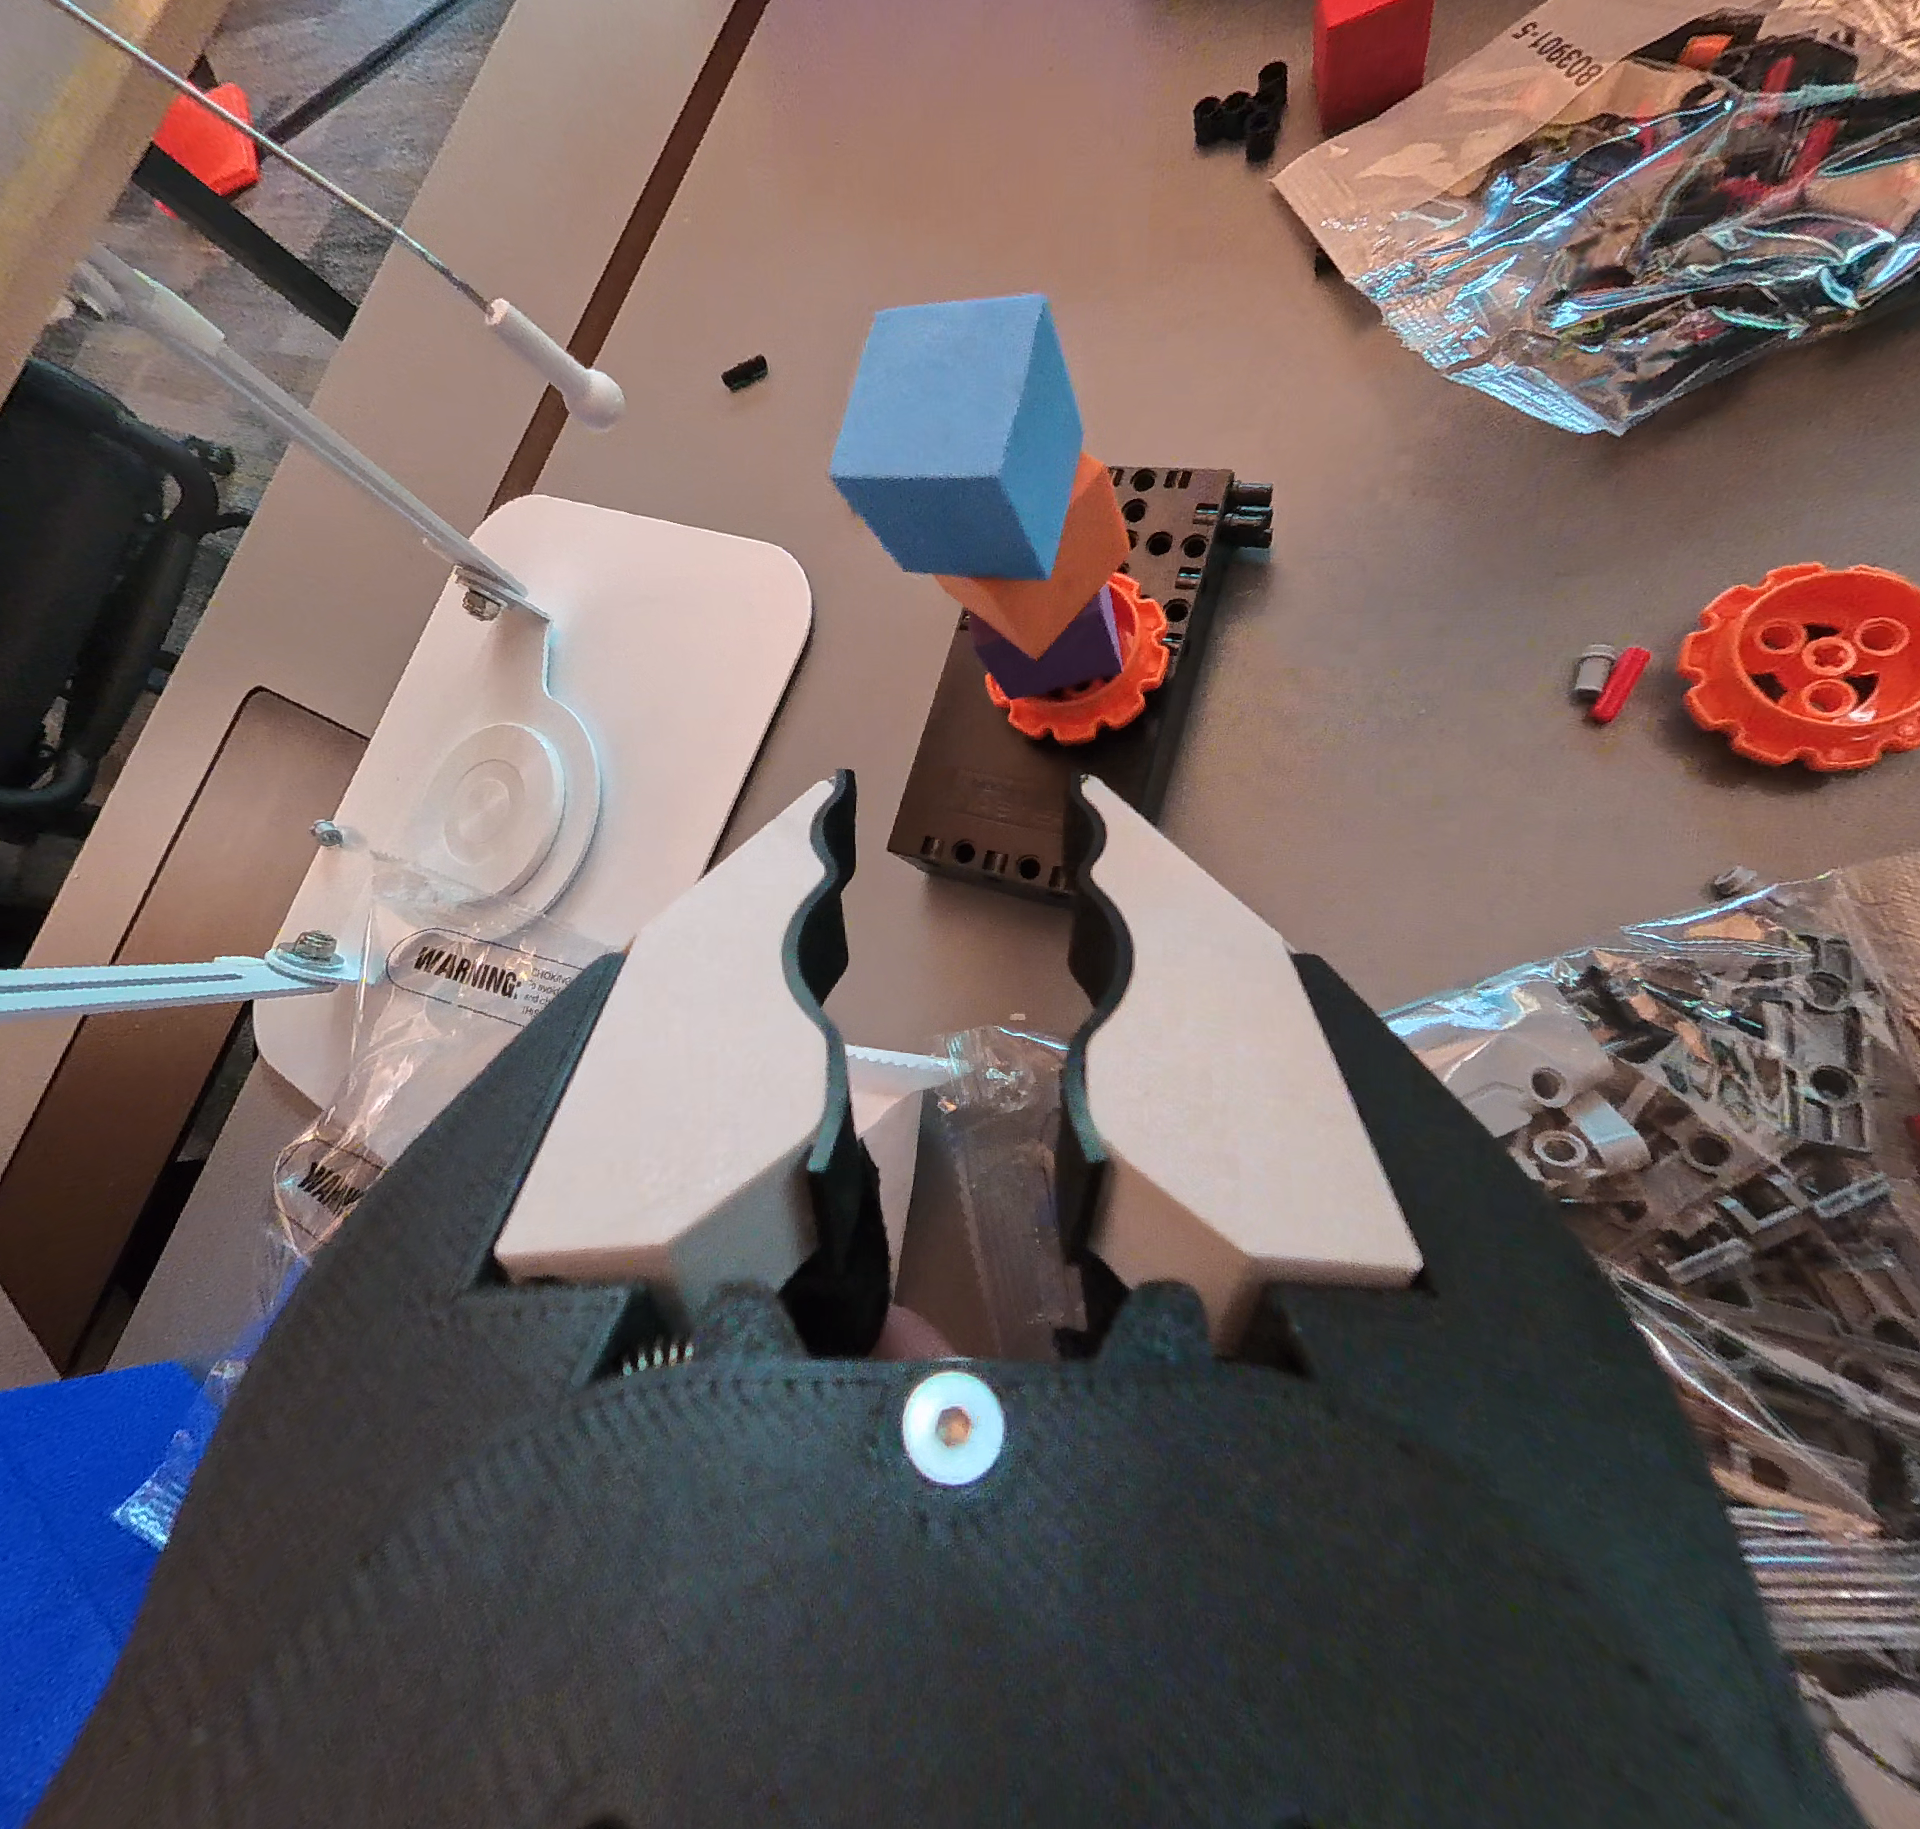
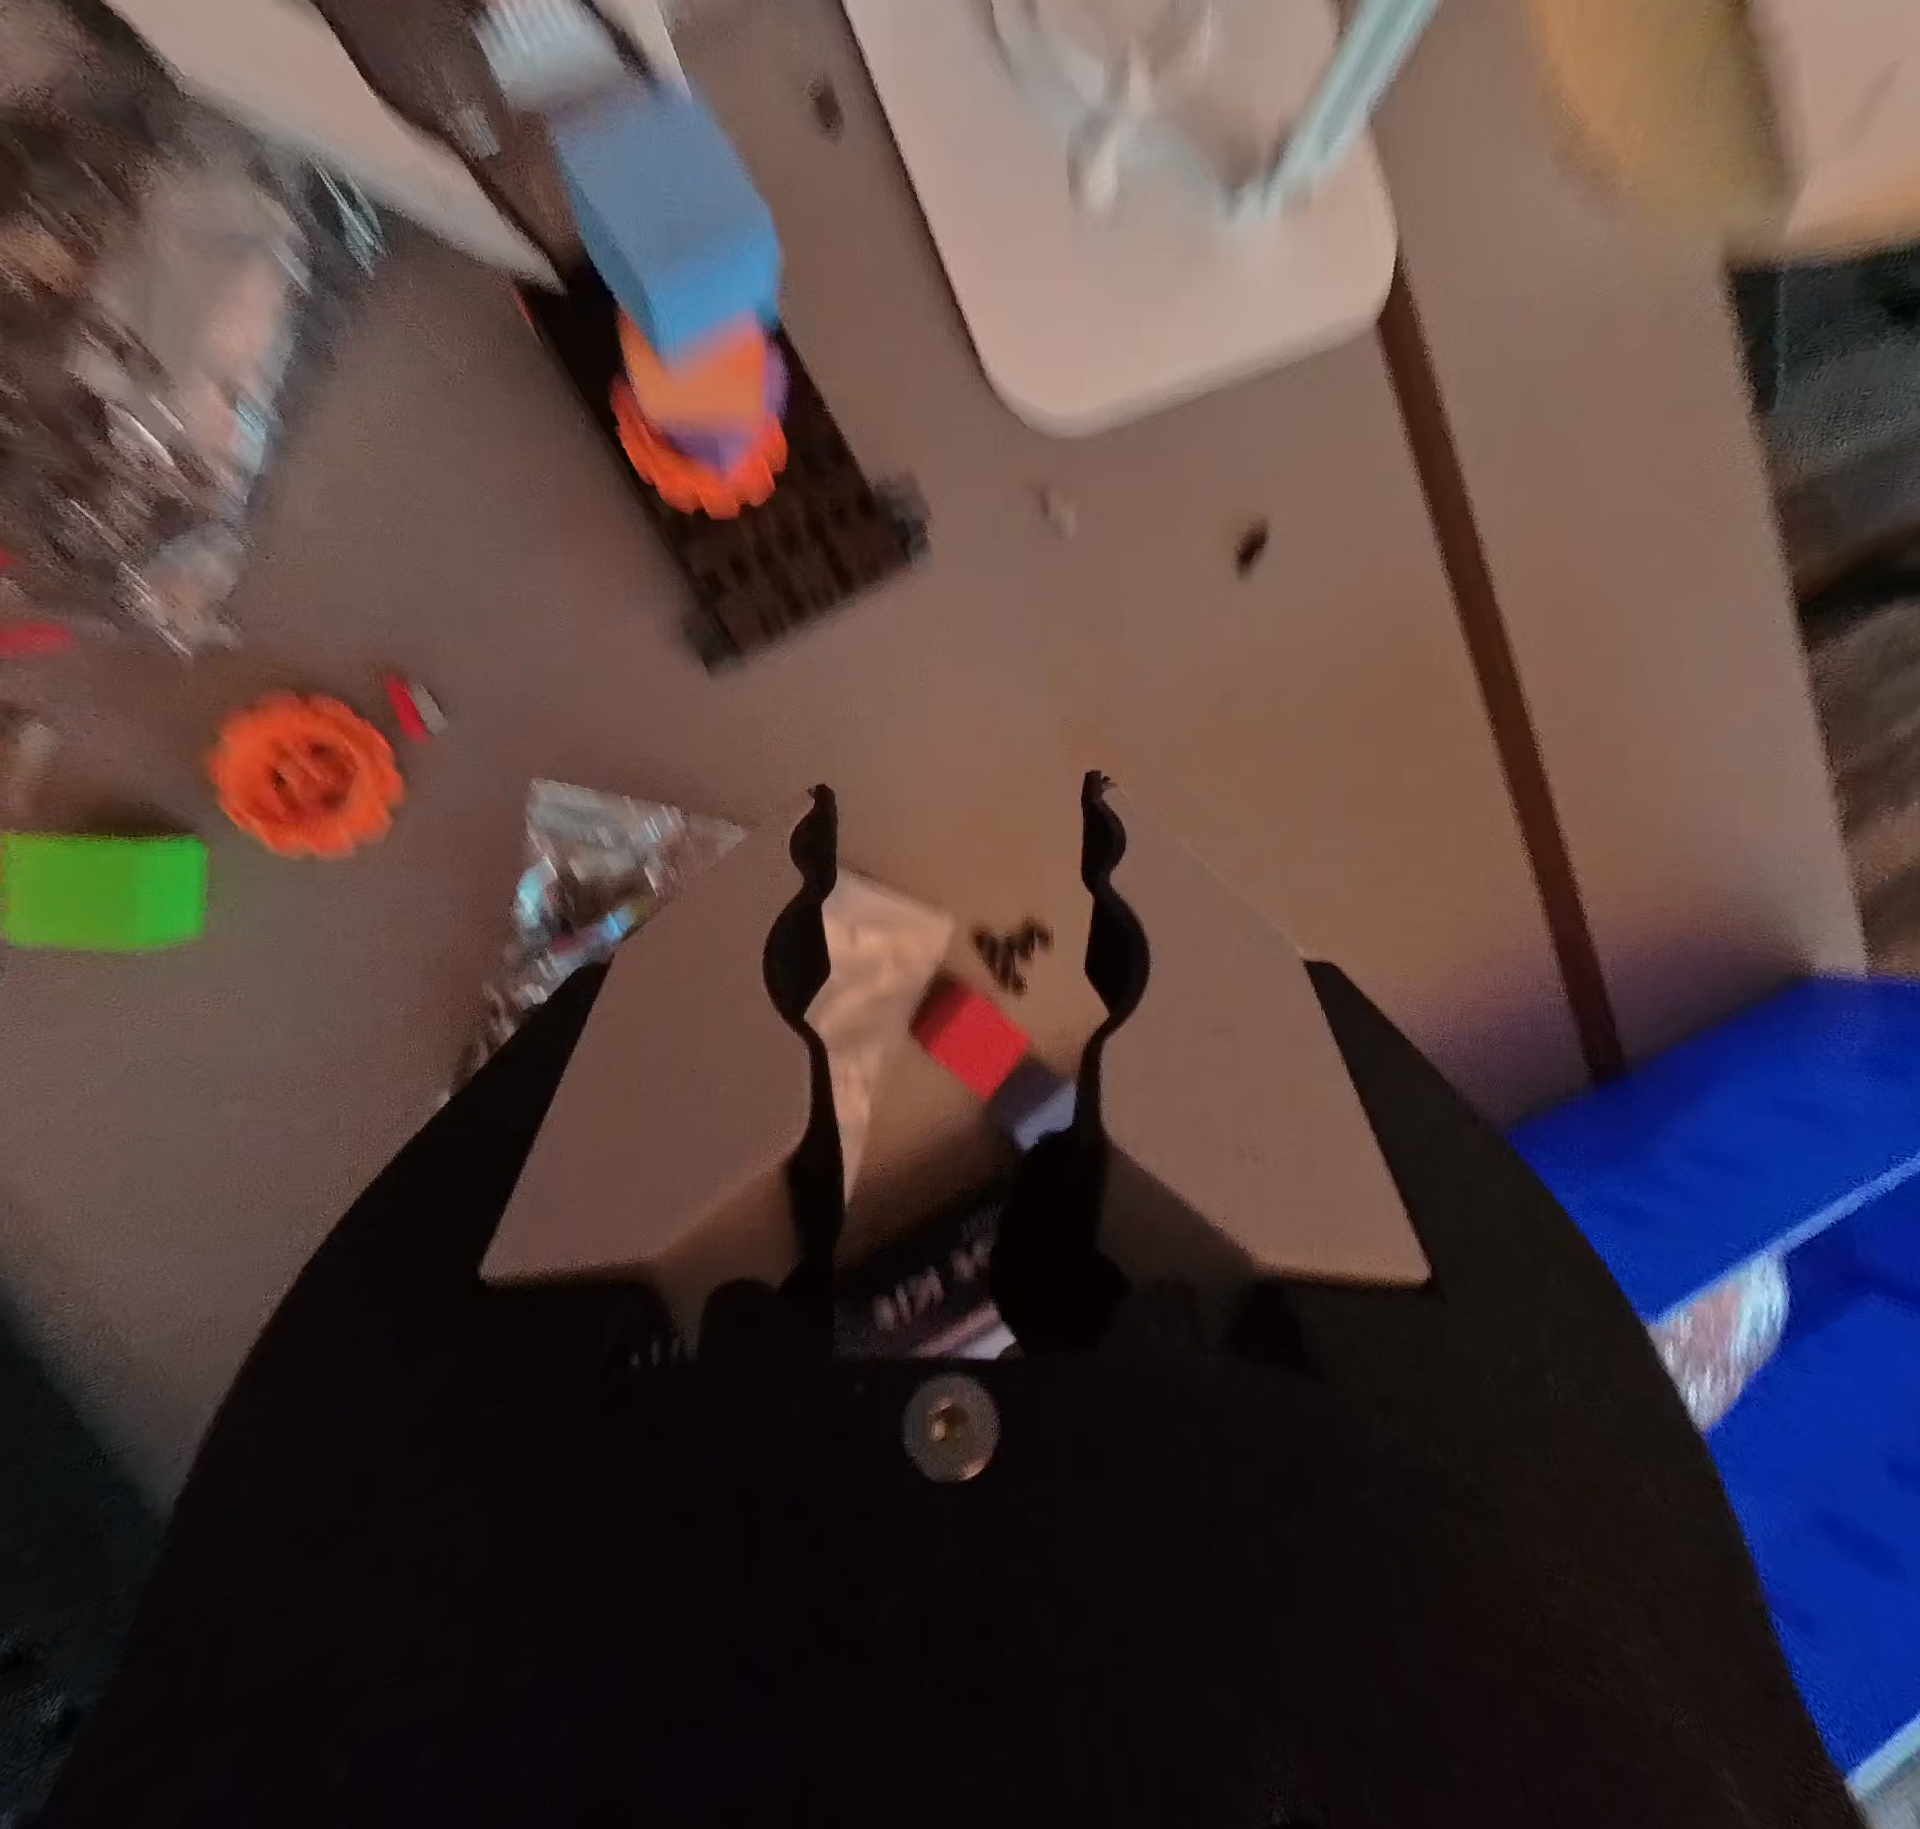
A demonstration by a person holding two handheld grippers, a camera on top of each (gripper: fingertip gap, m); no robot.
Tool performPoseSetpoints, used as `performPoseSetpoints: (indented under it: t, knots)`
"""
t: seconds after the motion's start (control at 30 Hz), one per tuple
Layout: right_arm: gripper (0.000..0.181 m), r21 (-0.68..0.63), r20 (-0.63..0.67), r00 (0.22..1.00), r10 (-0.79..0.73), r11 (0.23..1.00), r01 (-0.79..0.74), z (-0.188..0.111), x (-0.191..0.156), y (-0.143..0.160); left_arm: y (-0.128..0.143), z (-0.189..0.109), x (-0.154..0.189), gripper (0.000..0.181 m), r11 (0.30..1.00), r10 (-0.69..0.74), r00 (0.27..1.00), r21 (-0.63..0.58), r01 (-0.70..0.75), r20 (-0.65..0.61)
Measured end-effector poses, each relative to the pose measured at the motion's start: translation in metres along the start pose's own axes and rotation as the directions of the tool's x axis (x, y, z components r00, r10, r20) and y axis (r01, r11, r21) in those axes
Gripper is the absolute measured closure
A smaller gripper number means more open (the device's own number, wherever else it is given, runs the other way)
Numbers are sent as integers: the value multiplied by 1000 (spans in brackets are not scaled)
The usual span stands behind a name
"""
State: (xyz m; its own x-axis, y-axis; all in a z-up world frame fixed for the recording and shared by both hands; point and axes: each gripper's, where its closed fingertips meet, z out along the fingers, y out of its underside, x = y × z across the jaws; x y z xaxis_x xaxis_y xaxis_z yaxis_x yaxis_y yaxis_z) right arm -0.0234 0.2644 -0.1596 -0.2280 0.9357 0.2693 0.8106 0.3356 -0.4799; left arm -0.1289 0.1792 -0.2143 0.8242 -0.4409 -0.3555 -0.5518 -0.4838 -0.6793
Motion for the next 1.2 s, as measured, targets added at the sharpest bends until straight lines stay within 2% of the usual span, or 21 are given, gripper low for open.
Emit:
performPoseSetpoints:
  t: [0.13, 0.2, 0.3, 0.43, 0.57, 0.7, 0.8, 0.9, 1.0, 1.2]
  knots:
    - [132, -227, 10, 998, 62, 972, -58, 18, 5, 75, -2, 1, 2, 143, 1000, 5, 1000, -1, -5, -1]
    - [132, -326, -5, 995, 100, 940, -96, 28, 6, 103, -3, 2, 3, 143, 1000, 7, 1000, -2, -7, -2]
    - [133, -378, -15, 988, 157, 914, -151, 40, 6, 120, -2, 2, 3, 143, 1000, 6, 1000, -5, -6, -2]
    - [149, -382, -30, 983, 179, 907, -177, 48, 8, 124, 0, 2, 2, 143, 1000, 3, 1000, -8, -4, -1]
    - [150, -300, -50, 985, 167, 938, -174, 40, 15, 102, 1, 2, 0, 143, 1000, 3, 1000, -8, -3, 2]
    - [151, -62, -14, 995, 100, 993, -101, 12, 8, 26, 2, 2, 0, 143, 1000, 2, 1000, -10, -2, 2]
    - [151, 80, 35, 999, 10, 997, -13, -10, -8, -33, 2, 3, 1, 143, 1000, 4, 1000, -11, -4, 2]
    - [151, 97, 61, 996, -64, 994, 58, -15, -19, -67, 1, 2, 0, 143, 1000, 5, 1000, -9, -5, 4]
    - [150, 71, 78, 990, -119, 991, 114, -10, -27, -85, 2, 1, -1, 143, 1000, 3, 1000, -7, -3, 6]
    - [151, -35, 108, 979, -174, 983, 179, 7, -37, -92, 2, -2, -4, 143, 1000, -2, 1000, 0, 2, 12]
